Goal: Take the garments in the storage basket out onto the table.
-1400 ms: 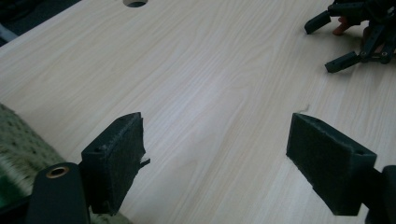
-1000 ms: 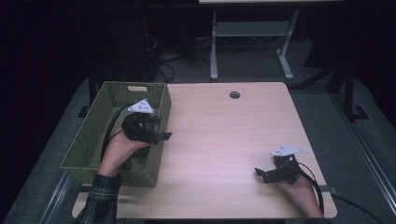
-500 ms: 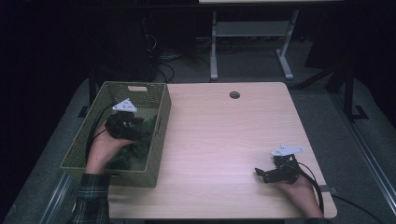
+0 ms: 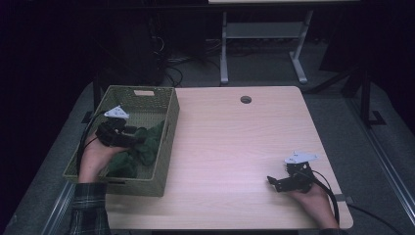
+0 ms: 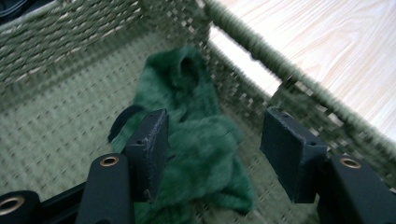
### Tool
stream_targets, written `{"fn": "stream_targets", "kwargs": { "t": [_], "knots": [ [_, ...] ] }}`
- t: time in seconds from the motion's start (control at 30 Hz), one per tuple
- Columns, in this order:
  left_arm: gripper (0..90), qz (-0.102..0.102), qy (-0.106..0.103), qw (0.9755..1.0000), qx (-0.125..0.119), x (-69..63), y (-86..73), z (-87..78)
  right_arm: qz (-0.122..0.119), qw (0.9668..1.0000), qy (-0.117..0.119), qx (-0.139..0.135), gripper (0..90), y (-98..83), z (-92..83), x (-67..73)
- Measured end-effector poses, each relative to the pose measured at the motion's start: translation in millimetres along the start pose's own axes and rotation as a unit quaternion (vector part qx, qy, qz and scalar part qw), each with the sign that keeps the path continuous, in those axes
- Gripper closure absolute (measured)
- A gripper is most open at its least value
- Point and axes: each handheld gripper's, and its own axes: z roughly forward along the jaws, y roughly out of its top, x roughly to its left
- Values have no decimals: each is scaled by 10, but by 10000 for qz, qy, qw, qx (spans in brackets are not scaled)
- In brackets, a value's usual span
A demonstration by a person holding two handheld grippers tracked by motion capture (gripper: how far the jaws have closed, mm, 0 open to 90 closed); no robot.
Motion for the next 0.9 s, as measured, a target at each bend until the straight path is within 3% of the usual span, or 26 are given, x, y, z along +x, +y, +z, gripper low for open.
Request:
{"fn": "stream_targets", "kwargs": {
  "t": [0.17,0.53,0.9],
  "knots": [
    [385,-10,9,9998,200,57,-66,32,-1,10000,-1,0,23,0,0,0],
    [225,-192,13,9982,570,127,-178,217,-2,10000,-1,1,24,0,0,0],
    [252,-292,-15,9961,833,195,-277,388,-1,10000,-1,-1,24,0,0,0]
  ]
}}
